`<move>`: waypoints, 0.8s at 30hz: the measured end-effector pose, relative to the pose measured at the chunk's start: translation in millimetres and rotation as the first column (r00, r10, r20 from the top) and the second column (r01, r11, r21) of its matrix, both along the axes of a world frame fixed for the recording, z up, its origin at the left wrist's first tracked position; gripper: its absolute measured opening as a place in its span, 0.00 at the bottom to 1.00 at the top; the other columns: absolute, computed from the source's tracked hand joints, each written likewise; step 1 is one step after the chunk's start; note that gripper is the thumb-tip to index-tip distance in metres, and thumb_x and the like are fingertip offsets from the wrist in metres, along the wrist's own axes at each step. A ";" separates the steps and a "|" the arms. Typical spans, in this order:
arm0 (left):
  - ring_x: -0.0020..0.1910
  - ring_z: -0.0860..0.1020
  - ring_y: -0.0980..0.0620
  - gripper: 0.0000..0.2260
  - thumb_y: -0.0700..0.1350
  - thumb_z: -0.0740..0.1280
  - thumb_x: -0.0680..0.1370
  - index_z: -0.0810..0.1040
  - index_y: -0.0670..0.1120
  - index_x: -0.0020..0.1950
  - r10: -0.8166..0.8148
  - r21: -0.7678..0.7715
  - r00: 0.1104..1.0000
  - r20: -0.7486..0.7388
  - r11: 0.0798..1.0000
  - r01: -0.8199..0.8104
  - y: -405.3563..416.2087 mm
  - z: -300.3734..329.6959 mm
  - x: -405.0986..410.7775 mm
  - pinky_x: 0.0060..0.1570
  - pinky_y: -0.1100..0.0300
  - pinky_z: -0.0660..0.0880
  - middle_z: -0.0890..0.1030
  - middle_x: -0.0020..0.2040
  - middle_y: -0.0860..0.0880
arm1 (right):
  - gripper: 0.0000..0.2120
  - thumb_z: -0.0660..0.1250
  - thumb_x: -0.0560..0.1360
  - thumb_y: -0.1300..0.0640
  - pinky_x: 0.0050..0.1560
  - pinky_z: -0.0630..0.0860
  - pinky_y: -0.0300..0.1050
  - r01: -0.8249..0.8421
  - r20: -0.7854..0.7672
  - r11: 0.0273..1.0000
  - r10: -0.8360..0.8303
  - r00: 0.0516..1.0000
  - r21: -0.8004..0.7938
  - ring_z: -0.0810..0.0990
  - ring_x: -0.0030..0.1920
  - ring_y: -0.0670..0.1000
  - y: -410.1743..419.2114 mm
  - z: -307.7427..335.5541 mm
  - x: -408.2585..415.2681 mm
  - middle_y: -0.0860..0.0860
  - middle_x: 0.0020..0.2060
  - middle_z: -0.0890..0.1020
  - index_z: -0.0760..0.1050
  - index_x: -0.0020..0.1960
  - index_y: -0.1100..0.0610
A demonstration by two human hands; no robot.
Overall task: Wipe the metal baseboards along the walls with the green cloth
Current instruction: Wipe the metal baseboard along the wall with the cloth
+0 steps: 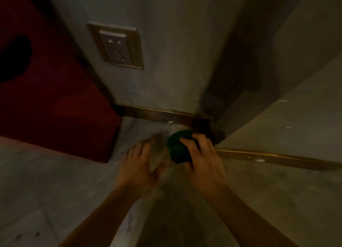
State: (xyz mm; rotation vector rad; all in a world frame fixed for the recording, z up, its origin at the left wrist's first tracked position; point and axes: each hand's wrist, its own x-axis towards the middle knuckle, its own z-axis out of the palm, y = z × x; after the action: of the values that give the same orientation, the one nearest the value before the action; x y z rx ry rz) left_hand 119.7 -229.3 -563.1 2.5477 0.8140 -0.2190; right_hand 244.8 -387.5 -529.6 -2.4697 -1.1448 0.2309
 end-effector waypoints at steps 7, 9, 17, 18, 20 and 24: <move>0.80 0.35 0.48 0.58 0.85 0.46 0.64 0.37 0.50 0.81 0.023 0.145 0.999 0.045 0.989 -0.029 10.6 -117.6 3.8 0.77 0.49 0.33 0.40 0.83 0.47 | 0.30 0.77 0.64 0.59 0.53 0.76 0.58 -0.225 0.253 0.935 0.296 0.921 -0.275 0.76 0.59 0.64 59.3 -84.5 18.5 0.60 0.64 0.75 0.75 0.65 0.55; 0.79 0.32 0.49 0.59 0.86 0.45 0.63 0.36 0.48 0.81 0.040 0.159 0.997 0.061 0.986 -0.049 18.8 -131.1 7.3 0.77 0.50 0.31 0.38 0.83 0.46 | 0.28 0.75 0.64 0.58 0.55 0.75 0.59 -0.279 0.280 0.913 0.363 0.889 -0.297 0.75 0.61 0.64 77.1 -98.2 22.4 0.60 0.65 0.75 0.76 0.64 0.53; 0.82 0.44 0.44 0.57 0.82 0.55 0.68 0.50 0.40 0.81 -0.015 0.259 0.997 0.072 0.966 -0.004 27.5 -161.8 1.5 0.78 0.42 0.46 0.50 0.83 0.40 | 0.23 0.48 0.75 0.61 0.50 0.74 0.55 -0.377 0.551 0.860 0.509 0.661 -0.343 0.76 0.58 0.58 140.9 -133.6 35.8 0.53 0.63 0.76 0.79 0.59 0.54; 0.82 0.44 0.44 0.57 0.81 0.55 0.68 0.50 0.41 0.82 -0.020 0.258 0.997 0.077 0.966 -0.001 27.9 -162.5 1.9 0.78 0.42 0.46 0.50 0.83 0.40 | 0.25 0.46 0.76 0.62 0.50 0.74 0.55 -0.381 0.556 0.848 0.529 0.641 -0.369 0.76 0.58 0.59 144.2 -134.1 41.4 0.54 0.64 0.76 0.79 0.59 0.55; 0.82 0.44 0.45 0.57 0.82 0.54 0.68 0.49 0.42 0.82 -0.018 0.259 0.997 0.069 0.966 0.000 27.5 -161.4 2.5 0.78 0.42 0.45 0.49 0.83 0.41 | 0.22 0.47 0.78 0.62 0.50 0.75 0.54 -0.392 0.559 0.813 0.581 0.591 -0.430 0.76 0.57 0.58 145.0 -131.2 52.7 0.53 0.64 0.75 0.80 0.57 0.56; 0.81 0.40 0.47 0.57 0.83 0.53 0.67 0.45 0.45 0.82 -0.008 0.234 0.997 0.071 0.972 -0.008 27.3 -158.5 2.9 0.78 0.43 0.42 0.46 0.83 0.43 | 0.11 0.60 0.80 0.59 0.53 0.75 0.55 -0.363 0.511 0.736 0.666 0.544 -0.572 0.71 0.61 0.60 136.1 -127.6 66.8 0.53 0.67 0.69 0.78 0.59 0.55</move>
State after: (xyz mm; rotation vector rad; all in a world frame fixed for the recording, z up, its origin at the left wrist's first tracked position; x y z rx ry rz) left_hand 122.6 -202.0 -721.6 2.7574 0.8573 -0.0323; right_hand 311.6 -251.4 -657.2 -2.5188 -2.4132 -0.4021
